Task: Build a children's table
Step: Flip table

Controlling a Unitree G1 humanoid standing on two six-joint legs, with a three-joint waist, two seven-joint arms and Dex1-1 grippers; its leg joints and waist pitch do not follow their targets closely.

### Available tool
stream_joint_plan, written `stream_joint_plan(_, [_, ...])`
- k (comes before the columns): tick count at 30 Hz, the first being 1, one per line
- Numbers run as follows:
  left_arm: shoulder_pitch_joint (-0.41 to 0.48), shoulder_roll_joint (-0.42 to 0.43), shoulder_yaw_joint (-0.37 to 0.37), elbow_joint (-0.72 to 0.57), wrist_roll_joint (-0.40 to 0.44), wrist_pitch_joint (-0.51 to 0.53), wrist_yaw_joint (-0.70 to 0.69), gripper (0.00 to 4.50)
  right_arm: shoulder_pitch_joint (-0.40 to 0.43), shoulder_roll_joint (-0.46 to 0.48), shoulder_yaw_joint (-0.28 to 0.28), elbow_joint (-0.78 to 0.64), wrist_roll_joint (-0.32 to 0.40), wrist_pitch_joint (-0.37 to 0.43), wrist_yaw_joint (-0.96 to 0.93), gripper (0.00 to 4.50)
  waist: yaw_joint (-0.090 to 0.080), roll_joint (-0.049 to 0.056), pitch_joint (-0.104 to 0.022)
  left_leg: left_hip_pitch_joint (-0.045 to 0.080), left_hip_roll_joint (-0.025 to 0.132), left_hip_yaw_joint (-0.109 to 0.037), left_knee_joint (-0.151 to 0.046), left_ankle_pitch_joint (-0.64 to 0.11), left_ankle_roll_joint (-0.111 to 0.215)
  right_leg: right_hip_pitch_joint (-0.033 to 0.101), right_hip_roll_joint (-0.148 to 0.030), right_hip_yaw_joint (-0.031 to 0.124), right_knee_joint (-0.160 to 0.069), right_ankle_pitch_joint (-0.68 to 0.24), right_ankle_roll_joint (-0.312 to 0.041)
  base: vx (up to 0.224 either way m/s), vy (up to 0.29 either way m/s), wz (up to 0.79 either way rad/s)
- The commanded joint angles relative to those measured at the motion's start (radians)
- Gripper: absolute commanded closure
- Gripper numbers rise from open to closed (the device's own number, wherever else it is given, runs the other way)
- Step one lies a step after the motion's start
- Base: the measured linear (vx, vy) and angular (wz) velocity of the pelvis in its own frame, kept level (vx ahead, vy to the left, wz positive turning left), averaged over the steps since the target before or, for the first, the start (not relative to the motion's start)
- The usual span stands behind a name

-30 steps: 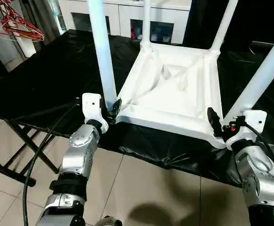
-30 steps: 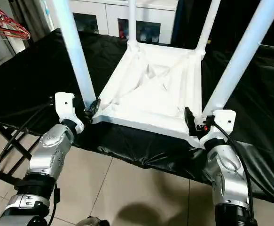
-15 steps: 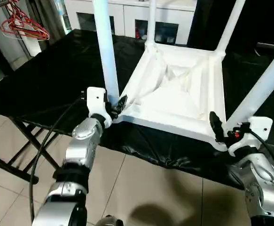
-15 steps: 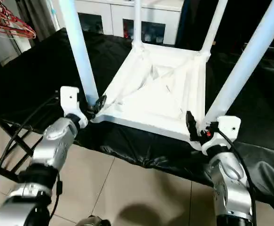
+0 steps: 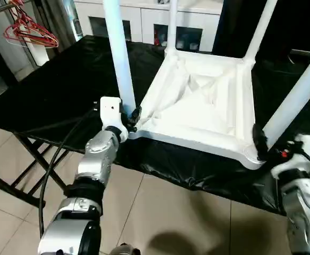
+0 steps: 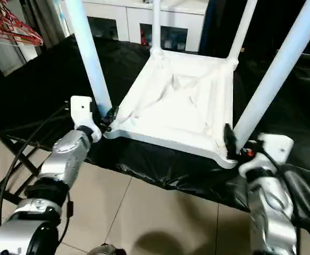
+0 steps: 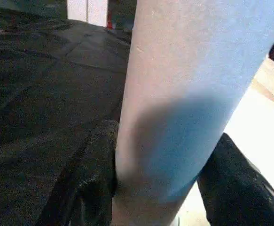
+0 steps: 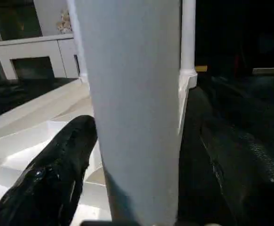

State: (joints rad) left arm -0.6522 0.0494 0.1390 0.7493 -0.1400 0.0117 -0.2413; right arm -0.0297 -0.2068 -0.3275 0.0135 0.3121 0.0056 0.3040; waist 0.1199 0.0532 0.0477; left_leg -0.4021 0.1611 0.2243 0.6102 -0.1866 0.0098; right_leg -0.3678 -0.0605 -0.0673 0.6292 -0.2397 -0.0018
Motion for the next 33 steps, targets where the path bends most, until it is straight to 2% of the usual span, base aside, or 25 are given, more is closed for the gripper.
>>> stream_joint_plan(1, [-0.02,-0.01,0.031,0.032,-0.019,0.015,0.038,2.31,0.012,-0.005,-0.026,-0.034,0.019,-0.013,-0.004,0.59,-0.004,-0.012,-0.059,0.035,0.092,-0.066,-0.076,-0.192,0.045,0.024,-0.118,0.059,-0.088,-0.07,-0.183,0.0,0.0,0.0])
stream_joint_plan(4, [-0.024,-0.013,0.038,0.038,-0.024,0.016,0.05,2.31,0.038,-0.01,-0.033,-0.062,0.037,-0.009,0.015,0.59,-0.006,-0.012,-0.057,0.036,0.092,-0.066,-0.078,-0.211,0.038,0.021,-0.118,0.061,-0.094,-0.11,-0.174,0.0,0.0,0.0])
stream_joint_plan(5, [-0.03,-0.017,0.048,0.042,-0.03,0.023,0.065,2.31,0.099,-0.041,0.001,-0.113,0.053,0.01,0.101,0.59,-0.008,-0.014,-0.057,0.034,0.092,-0.068,-0.079,-0.209,0.039,0.022,-0.118,0.06,-0.094,-0.115,-0.172,0.0,0.0,0.0])
stream_joint_plan(7, [-0.032,-0.018,0.05,0.044,-0.033,0.025,0.068,2.31,0.12,-0.053,0.015,-0.13,0.056,0.017,0.132,0.59,-0.001,-0.014,-0.055,0.037,0.094,-0.066,-0.077,-0.224,0.049,0.022,-0.12,0.063,-0.1,-0.128,-0.158,0.0,0.0,0.0])
stream_joint_plan(8, [-0.038,-0.019,0.05,0.049,-0.035,0.025,0.068,2.31,0.156,-0.073,0.029,-0.157,0.051,0.017,0.159,0.59,-0.006,-0.015,-0.056,0.026,0.091,-0.07,-0.079,-0.203,0.057,0.028,-0.12,0.06,-0.095,-0.111,-0.159,0.0,0.0,0.0])
stream_joint_plan(11, [-0.043,-0.024,0.055,0.053,-0.047,0.03,0.069,2.31,0.188,-0.087,0.017,-0.181,0.06,0.021,0.165,0.59,-0.008,-0.015,-0.054,0.03,0.09,-0.069,-0.078,-0.218,0.064,0.021,-0.12,0.058,-0.104,-0.155,-0.155,0.0,0.0,0.0])
stream_joint_plan(15, [-0.047,-0.037,0.061,0.051,-0.067,0.043,0.064,2.32,0.218,-0.094,-0.003,-0.225,0.099,0.049,0.172,0.59,-0.009,-0.015,-0.051,0.032,0.091,-0.07,-0.081,-0.238,0.053,0.018,-0.119,0.06,-0.112,-0.22,-0.146,0.0,0.0,0.0])
stream_joint_plan(16, [-0.047,-0.042,0.065,0.045,-0.077,0.053,0.061,2.32,0.228,-0.1,0.005,-0.246,0.11,0.063,0.183,0.59,-0.008,-0.018,-0.051,0.031,0.092,-0.07,-0.081,-0.235,0.054,0.019,-0.118,0.06,-0.11,-0.215,-0.144,0.0,0.0,0.0])
stream_joint_plan(17, [-0.047,-0.046,0.07,0.039,-0.085,0.063,0.06,2.32,0.238,-0.107,0.014,-0.264,0.12,0.076,0.193,0.59,-0.008,-0.016,-0.053,0.032,0.092,-0.071,-0.081,-0.231,0.056,0.017,-0.118,0.059,-0.108,-0.202,-0.145,0.0,0.0,0.0])
stream_joint_plan(19, [-0.048,-0.055,0.084,0.025,-0.107,0.092,0.057,2.32,0.263,-0.121,0.045,-0.313,0.174,0.134,0.232,0.59,-0.006,-0.018,-0.052,0.03,0.091,-0.069,-0.079,-0.219,0.068,0.02,-0.119,0.06,-0.107,-0.185,-0.147,0.0,0.0,0.0])
stream_joint_plan(21, [-0.044,-0.068,0.102,-0.009,-0.142,0.143,0.047,2.32,0.29,-0.157,0.118,-0.374,0.209,0.21,0.295,0.59,-0.004,-0.023,-0.05,0.025,0.088,-0.069,-0.076,-0.206,0.082,0.023,-0.121,0.058,-0.11,-0.206,-0.139,0.0,0.0,0.0])
stream_joint_plan(23, [-0.041,-0.074,0.11,-0.023,-0.158,0.165,0.049,2.32,0.29,-0.168,0.147,-0.385,0.208,0.234,0.311,0.59,-0.003,-0.022,-0.05,0.025,0.089,-0.071,-0.075,-0.202,0.081,0.02,-0.123,0.058,-0.112,-0.239,-0.134,0.0,0.0,0.0])
stream_joint_plan(24, [-0.035,-0.084,0.123,-0.045,-0.182,0.195,0.054,2.32,0.278,-0.177,0.182,-0.384,0.196,0.265,0.316,0.59,-0.004,-0.027,-0.049,0.025,0.088,-0.069,-0.076,-0.205,0.08,0.018,-0.121,0.058,-0.114,-0.252,-0.132,0.0,0.0,0.0])
stream_joint_plan(25, [-0.027,-0.092,0.131,-0.068,-0.204,0.224,0.058,2.32,0.259,-0.179,0.21,-0.375,0.181,0.293,0.31,0.59,-0.004,-0.022,-0.05,0.026,0.089,-0.071,-0.077,-0.203,0.068,0.017,-0.121,0.057,-0.113,-0.259,-0.139,0.0,0.0,0.0])
stream_joint_plan(26, [-0.018,-0.098,0.133,-0.087,-0.217,0.248,0.059,2.31,0.238,-0.171,0.225,-0.361,0.179,0.312,0.304,0.59,-0.007,-0.031,-0.05,0.026,0.09,-0.07,-0.078,-0.2,0.064,0.017,-0.118,0.056,-0.11,-0.251,-0.148,0.0,0.0,0.0])
stream_joint_plan(27, [-0.008,-0.109,0.136,-0.114,-0.234,0.276,0.061,2.31,0.205,-0.16,0.234,-0.335,0.169,0.354,0.269,0.59,-0.006,-0.025,-0.05,0.026,0.09,-0.07,-0.076,-0.194,0.06,0.016,-0.121,0.058,-0.109,-0.246,-0.155,0.0,0.0,0.0])
stream_joint_plan(30, [0.013,-0.131,0.142,-0.165,-0.261,0.312,0.067,2.31,0.127,-0.132,0.251,-0.255,0.117,0.384,0.206,0.59,-0.009,-0.027,-0.05,0.025,0.086,-0.067,-0.076,-0.178,0.054,0.014,-0.118,0.058,-0.11,-0.228,-0.164,0.0,0.0,0.0])
stream_joint_plan(31, [0.016,-0.135,0.141,-0.173,-0.262,0.317,0.067,2.31,0.111,-0.124,0.252,-0.239,0.122,0.402,0.196,0.59,-0.008,-0.031,-0.054,0.024,0.085,-0.066,-0.073,-0.151,0.056,0.017,-0.119,0.058,-0.103,-0.195,-0.174,0.0,0.0,0.0])
stream_joint_plan(32, [0.02,-0.141,0.144,-0.182,-0.265,0.325,0.07,2.31,0.089,-0.119,0.259,-0.219,0.122,0.422,0.184,0.59,-0.006,-0.031,-0.056,0.025,0.086,-0.064,-0.071,-0.129,0.064,0.016,-0.117,0.058,-0.1,-0.16,-0.174,0.0,0.0,0.0])
stream_joint_plan(33, [0.023,-0.147,0.149,-0.191,-0.27,0.332,0.075,2.31,0.07,-0.113,0.266,-0.199,0.128,0.433,0.183,0.29,-0.005,-0.03,-0.058,0.023,0.086,-0.064,-0.068,-0.102,0.076,0.019,-0.117,0.059,-0.093,-0.111,-0.18,0.0,0.0,0.0])
